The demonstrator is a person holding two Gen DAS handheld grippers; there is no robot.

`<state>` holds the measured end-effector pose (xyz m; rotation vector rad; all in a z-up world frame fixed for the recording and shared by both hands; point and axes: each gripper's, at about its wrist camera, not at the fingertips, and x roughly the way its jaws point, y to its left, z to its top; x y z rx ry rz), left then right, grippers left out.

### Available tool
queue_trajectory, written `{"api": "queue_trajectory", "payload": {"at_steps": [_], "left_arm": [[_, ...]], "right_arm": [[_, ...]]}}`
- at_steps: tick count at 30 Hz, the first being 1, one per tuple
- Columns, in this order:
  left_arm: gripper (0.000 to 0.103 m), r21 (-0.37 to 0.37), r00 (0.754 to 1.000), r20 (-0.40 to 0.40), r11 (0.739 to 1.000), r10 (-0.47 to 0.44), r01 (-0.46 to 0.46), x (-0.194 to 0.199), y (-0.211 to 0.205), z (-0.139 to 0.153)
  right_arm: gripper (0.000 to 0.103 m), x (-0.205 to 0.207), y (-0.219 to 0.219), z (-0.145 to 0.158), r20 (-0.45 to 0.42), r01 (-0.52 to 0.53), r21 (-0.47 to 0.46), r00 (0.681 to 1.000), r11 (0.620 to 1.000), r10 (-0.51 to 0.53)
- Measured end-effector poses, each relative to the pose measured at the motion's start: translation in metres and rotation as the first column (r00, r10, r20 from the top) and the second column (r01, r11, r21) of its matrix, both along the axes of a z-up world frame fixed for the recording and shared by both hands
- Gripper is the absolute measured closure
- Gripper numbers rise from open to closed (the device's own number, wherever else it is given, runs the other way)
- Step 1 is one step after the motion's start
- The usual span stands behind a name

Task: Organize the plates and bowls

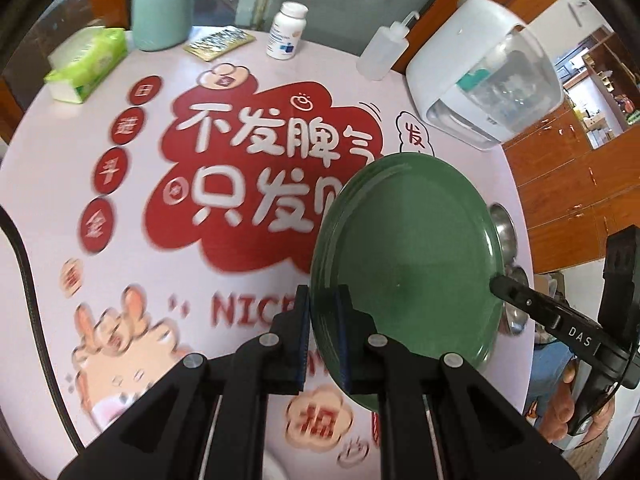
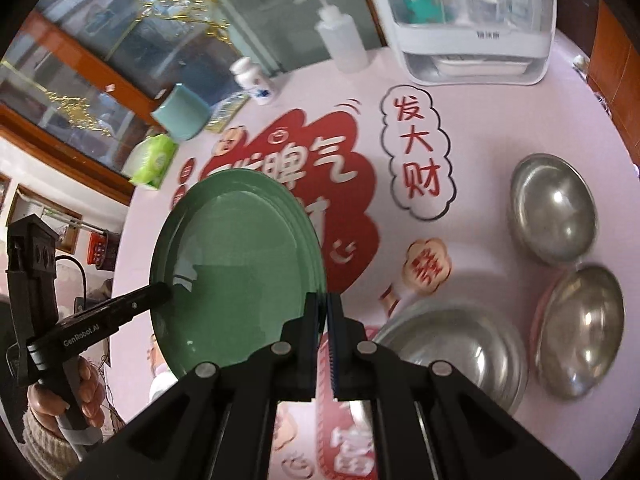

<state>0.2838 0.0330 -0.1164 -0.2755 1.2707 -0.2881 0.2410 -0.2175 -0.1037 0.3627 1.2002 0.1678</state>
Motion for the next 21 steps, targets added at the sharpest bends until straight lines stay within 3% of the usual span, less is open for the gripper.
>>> {"api": "queue_trajectory", "payload": {"at_steps": [9,15,21], "left_arm": [[0.093,0.027,0.999,0.034,1.000,-0.010,0.009,-0.096,0.062,0.029],[0.093,0.037,1.000,0.019,0.999,0.009,-0.010,-0.157,0.108,0.021],[0.093,0.051,0.999,-0.015,0.998,0.038,-0.037,-0.194,0.143,-0.003]], "right_arm": [[0.099,-0.087,0.071,0.023,0.045,-0.020,-0.008,0.999,1.000,0.020],[0.099,-0.131,0.121,0.020,0.060,-0.061,-0.033,0.996,0.998,0.063],[0.099,-0.157,0.165,-0.005,0.026,-0.106,-0.043,0.994,0.993,0.107]]}}
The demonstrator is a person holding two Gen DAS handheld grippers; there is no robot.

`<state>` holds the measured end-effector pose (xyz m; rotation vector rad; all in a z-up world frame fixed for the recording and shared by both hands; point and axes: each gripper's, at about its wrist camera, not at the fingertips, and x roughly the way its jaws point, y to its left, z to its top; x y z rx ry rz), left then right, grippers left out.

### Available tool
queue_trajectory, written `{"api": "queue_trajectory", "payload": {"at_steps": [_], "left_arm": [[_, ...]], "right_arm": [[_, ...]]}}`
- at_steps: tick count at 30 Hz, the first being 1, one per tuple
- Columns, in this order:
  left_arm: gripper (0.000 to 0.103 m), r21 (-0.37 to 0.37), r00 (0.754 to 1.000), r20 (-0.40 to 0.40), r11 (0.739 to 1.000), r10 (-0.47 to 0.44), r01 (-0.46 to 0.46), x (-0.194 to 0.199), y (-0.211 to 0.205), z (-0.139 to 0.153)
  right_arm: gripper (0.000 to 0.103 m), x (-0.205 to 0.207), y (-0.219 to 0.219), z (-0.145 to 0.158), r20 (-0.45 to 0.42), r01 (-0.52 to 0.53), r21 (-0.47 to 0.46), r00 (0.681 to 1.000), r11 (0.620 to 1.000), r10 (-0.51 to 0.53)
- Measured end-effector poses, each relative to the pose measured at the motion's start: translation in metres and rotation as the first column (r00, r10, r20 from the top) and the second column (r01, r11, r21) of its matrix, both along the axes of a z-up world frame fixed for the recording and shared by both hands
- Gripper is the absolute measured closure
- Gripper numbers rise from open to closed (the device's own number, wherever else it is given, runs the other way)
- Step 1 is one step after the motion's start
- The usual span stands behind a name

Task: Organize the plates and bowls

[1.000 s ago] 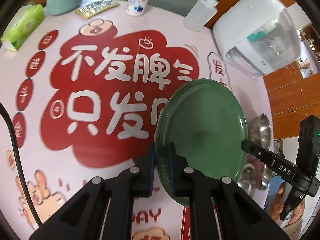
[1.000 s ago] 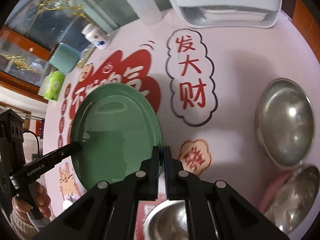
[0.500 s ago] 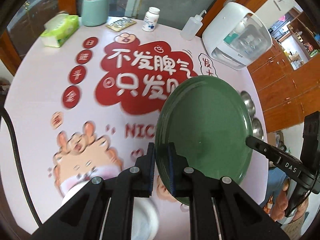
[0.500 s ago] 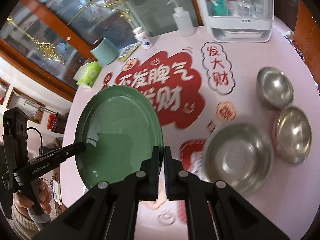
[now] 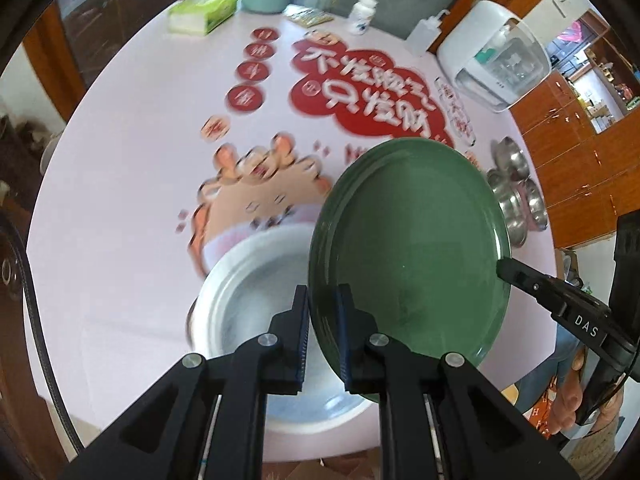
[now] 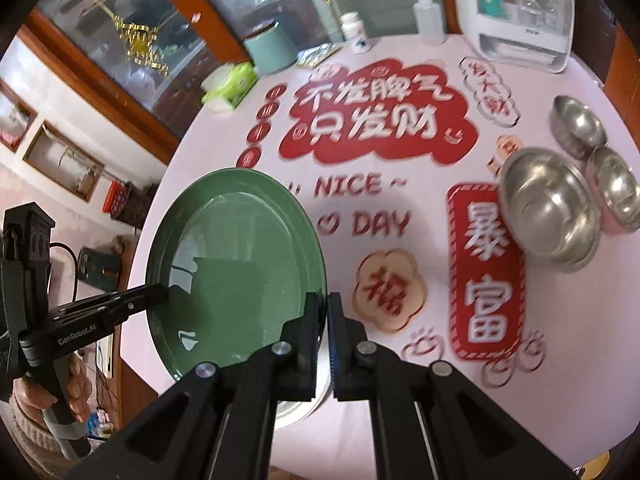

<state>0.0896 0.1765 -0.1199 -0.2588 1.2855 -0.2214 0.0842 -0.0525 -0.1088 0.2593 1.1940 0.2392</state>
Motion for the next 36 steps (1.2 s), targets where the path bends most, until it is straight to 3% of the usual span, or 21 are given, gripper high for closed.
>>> {"api": "queue_trajectory", "payload": {"at_steps": [8,17,27,36], "left_arm": [[0.092,0.010,0.998,-0.053,0.999,0.040,-0.039,-0.033,0.033,-0.049],[0.092,0.014,0.996,-0.072,0.999,0.052,-0.052,-0.040,0.047,-0.092],[0.093,0.019,0.998,-0.046,0.999,0.044,-0.043,-0.037,0.046,-0.095],[0.092,0.121,0.999,-0.039,0.992,-0.014,0.019,-0.039,0.038,-0.092]], "right_arm": [[0.099,-0.015,0.031,-0.050,-0.074,-0.023,0.002,0.997,1.000,0.023],[0.098,-0.024,0.047,-0.093,-0.145,-0.032,-0.018,0.989,0.999,0.029],[0.097,-0.023,0.056,-0.094,-0.129,-0.068,-0.094,0.990,0.993,0.056],[0.096,-0.025,0.064,-0.094,-0.116,-0.111,-0.149,0.989,0.983,0.094]]}}
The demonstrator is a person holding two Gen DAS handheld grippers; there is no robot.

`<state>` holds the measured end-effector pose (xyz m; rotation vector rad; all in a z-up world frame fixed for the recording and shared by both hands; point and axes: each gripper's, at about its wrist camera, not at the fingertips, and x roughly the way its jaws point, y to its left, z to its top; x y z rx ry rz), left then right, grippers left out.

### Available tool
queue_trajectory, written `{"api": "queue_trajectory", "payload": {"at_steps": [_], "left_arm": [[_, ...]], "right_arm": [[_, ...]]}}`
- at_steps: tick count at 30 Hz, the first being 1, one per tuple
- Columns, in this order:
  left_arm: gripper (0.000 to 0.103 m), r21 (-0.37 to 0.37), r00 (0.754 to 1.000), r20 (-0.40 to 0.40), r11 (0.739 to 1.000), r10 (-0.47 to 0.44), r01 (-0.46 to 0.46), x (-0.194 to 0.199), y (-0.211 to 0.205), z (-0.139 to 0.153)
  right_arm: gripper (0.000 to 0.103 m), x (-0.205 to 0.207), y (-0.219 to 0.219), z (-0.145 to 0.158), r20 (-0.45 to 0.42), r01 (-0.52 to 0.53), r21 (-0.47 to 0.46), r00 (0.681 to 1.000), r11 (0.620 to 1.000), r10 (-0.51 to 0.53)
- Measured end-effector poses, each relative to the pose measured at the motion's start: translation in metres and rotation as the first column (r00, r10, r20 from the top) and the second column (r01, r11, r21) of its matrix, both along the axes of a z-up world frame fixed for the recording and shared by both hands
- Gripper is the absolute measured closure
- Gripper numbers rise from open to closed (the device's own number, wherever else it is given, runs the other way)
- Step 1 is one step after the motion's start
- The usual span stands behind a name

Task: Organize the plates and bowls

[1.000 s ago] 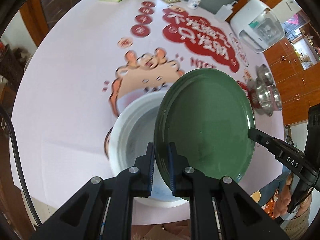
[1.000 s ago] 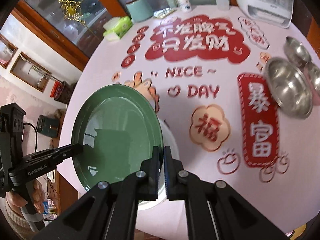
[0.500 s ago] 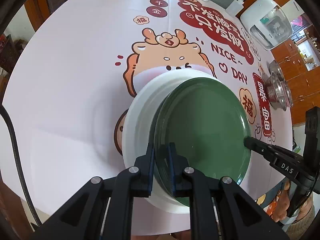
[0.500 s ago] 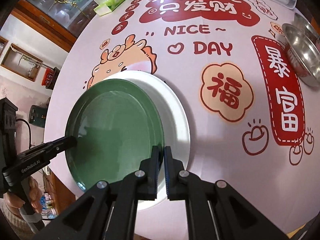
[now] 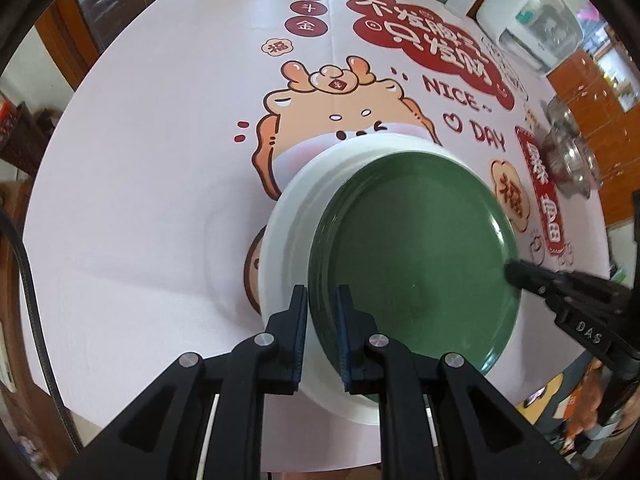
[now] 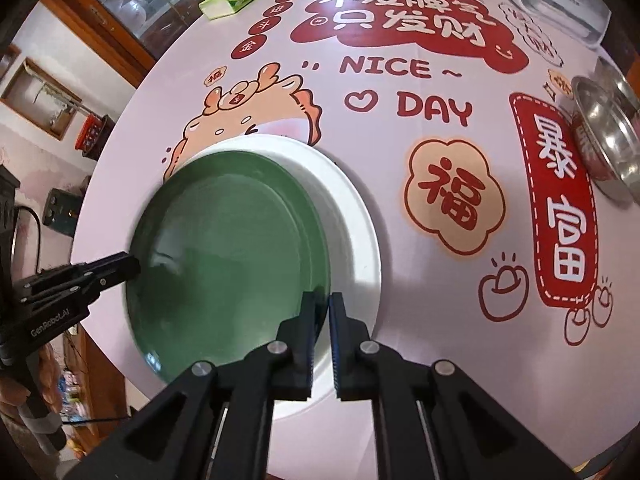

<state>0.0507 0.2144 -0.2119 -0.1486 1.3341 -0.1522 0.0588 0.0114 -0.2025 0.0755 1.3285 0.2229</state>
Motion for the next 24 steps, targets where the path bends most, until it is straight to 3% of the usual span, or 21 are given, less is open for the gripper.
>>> {"api": "queue_trajectory", "payload": {"at_steps": [4,11,15,17,24], "left_arm": [[0.085,0.009,1.000,-0.004,1.000,-0.005,0.006,0.000,0.000,-0.003],[0.051,0.029,0.999,0.030,0.999,0.019,-0.020,-0.003,0.005,0.003],[0.045,0.039,0.998,0.058,0.999,0.026,-0.028,-0.005,0.008,0.014],[0.039,0.033,0.997,0.068,0.999,0.033,-0.035,-0.006,0.009,0.019],[0.035,-0.012,0.994,0.107,1.000,0.018,-0.017,-0.013,0.003,0.049]], "right_arm": [[0.095,-0.001,0.005,0.001,0.013,-0.024,-0.042,1.000,0.999,0.024],[0.094,-0.001,0.013,0.003,0.023,-0.053,-0.097,0.998,0.994,0.056],[0.088,-0.004,0.012,0.012,0.032,-0.050,-0.089,0.998,0.995,0.053],[0.075,-0.007,0.011,0.018,0.042,-0.045,-0.083,0.998,0.996,0.049],[0.073,-0.027,0.002,0.040,0.071,-0.030,-0.052,0.997,0.998,0.033]]}}
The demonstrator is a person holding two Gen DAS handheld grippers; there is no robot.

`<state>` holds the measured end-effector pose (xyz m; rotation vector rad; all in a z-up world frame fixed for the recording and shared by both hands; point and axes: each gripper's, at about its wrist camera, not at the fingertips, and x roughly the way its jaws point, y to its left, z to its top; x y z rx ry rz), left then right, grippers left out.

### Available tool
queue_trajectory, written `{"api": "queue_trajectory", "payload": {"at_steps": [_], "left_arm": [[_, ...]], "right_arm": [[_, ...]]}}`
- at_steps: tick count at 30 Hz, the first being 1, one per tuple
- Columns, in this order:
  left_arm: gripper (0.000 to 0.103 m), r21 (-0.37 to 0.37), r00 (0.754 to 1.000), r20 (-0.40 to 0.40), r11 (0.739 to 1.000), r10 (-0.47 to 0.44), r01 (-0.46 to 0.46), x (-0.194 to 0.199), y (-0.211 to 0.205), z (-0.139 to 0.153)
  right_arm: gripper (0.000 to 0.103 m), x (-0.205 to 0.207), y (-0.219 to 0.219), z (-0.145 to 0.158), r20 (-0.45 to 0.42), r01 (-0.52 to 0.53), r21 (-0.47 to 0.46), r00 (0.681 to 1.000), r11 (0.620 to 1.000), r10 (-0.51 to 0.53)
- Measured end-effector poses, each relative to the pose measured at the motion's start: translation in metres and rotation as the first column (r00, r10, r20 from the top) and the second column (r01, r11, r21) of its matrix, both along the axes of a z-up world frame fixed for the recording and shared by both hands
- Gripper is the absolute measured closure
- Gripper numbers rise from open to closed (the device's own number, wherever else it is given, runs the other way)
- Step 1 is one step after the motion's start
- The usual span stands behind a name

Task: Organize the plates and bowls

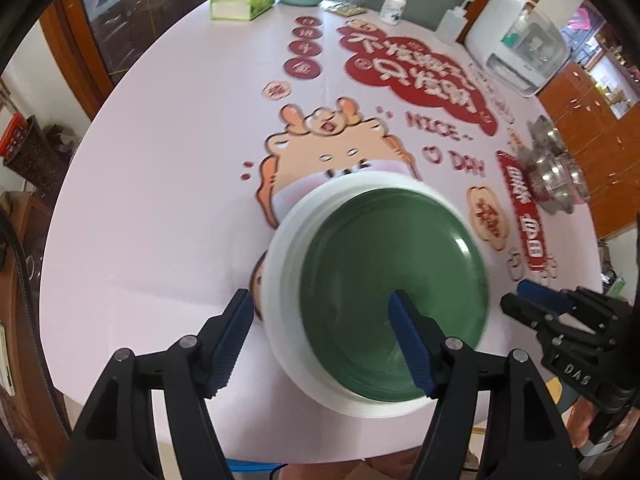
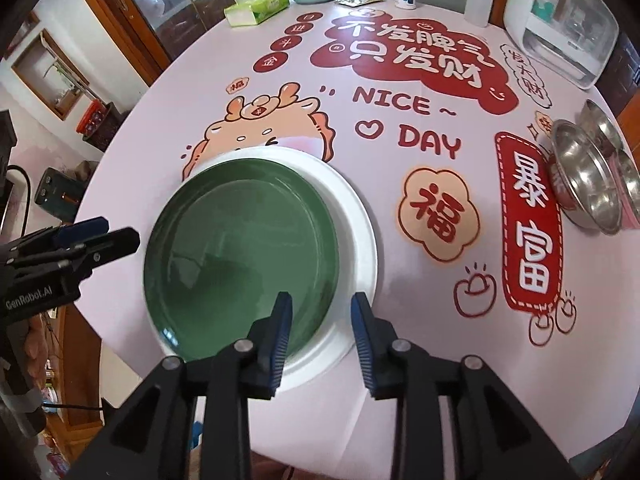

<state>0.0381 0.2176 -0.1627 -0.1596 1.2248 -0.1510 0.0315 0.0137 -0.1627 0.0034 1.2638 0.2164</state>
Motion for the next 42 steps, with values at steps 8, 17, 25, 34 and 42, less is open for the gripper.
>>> {"api": "queue_trajectory", "payload": {"at_steps": [8,17,25,34,42], "left_arm": [[0.026,-0.069,0.993,0.107,0.996,-0.056,0.063,-0.008,-0.029,0.056],[0.022,-0.126,0.964,0.213,0.974,-0.158,0.188,0.008,-0.100,0.116],[0.018,-0.121,0.924,0.292,0.949,-0.245,0.290,0.044,-0.202,0.145],[0.018,-0.114,0.936,0.261,0.955,-0.236,0.272,0.121,-0.303,0.113],[0.018,-0.096,0.962,0.111,0.961,-0.250,0.260,0.186,-0.359,0.038]], "right_arm": [[0.072,-0.025,-0.031,0.028,0.018,0.035,0.032,0.999,0.999,-0.035],[0.072,-0.028,-0.106,0.080,0.123,0.141,0.048,0.982,0.989,-0.146],[0.052,-0.006,-0.201,0.129,0.241,0.254,0.046,0.936,0.966,-0.257],[0.052,0.054,-0.302,0.120,0.232,0.317,0.045,0.919,0.947,-0.319],[0.052,0.101,-0.367,0.041,0.000,0.409,0.172,0.910,0.896,-0.415]]}}
